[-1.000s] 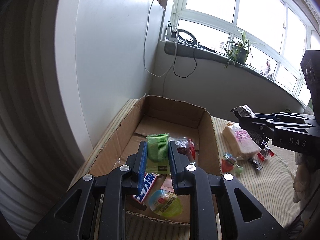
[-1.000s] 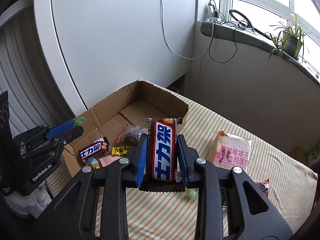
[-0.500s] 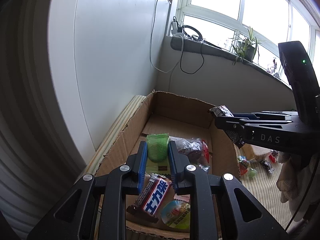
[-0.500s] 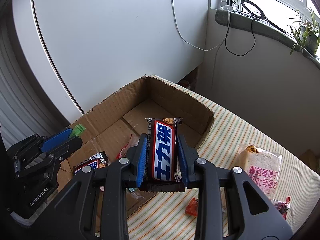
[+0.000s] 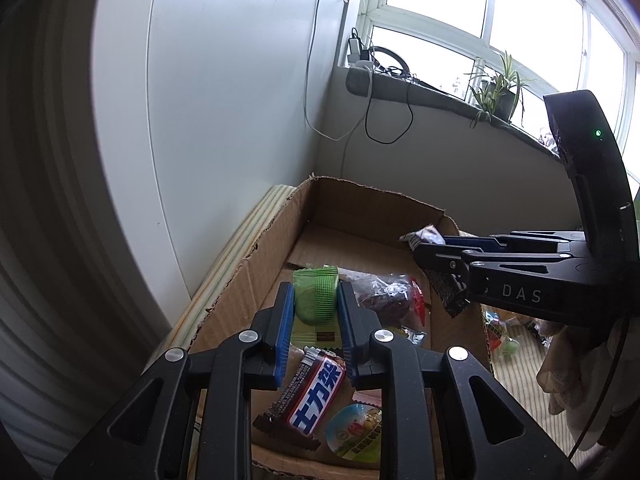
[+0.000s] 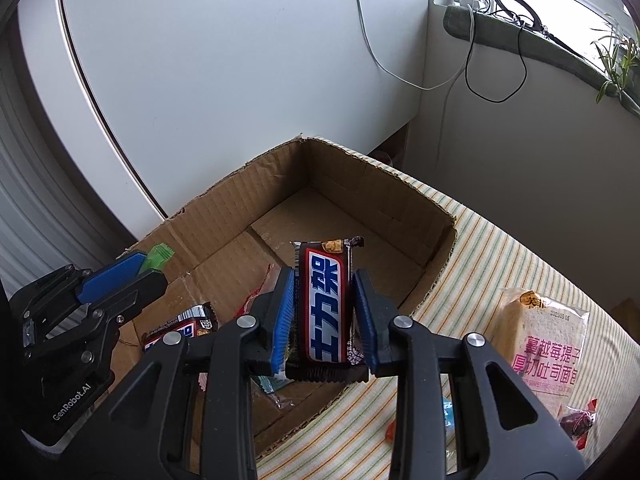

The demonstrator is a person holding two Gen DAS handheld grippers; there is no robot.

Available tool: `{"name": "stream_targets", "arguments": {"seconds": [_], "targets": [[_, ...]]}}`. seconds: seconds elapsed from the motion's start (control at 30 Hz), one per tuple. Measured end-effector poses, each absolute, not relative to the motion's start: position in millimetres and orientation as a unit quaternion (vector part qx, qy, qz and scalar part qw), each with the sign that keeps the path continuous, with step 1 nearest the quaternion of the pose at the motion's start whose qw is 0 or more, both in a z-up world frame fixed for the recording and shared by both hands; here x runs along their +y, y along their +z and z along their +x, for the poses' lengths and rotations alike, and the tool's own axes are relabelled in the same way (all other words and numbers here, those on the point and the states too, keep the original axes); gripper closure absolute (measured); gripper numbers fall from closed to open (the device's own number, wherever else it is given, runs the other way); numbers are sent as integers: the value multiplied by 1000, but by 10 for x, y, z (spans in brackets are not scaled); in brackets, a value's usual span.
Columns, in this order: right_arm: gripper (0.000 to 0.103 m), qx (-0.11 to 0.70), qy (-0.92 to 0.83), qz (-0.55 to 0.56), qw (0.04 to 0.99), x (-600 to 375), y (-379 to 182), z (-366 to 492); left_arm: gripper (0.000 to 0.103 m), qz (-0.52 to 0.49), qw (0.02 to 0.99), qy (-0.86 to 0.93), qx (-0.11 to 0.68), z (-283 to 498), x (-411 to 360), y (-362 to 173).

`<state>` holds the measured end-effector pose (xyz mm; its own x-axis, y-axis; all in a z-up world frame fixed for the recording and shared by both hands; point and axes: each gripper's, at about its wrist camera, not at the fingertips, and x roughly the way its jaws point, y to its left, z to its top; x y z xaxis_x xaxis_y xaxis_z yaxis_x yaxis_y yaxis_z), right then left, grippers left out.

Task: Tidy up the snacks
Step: 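Carry green pack into box and open left tool while right tool drops chocolate bar, then move both open tools back over the remaining snacks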

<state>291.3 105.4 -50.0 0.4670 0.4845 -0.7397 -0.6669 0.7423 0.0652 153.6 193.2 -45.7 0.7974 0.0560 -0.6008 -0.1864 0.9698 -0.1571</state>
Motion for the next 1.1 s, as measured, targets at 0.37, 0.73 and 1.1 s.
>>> {"name": "stream_targets", "arguments": {"seconds": [0.37,0.73,1.1], "targets": [[22,360,327,-117,866,1004,-362,2829,59,-106,941,72,313,1510,1938,-447],[16,342,314,-114,879,846,-170,2676,44,-106,944,73,302,1406,1881,-326],[13,323,305,-106,889,497,60,2419,44,-100,951,62,288,1228,1676,-125]]}}
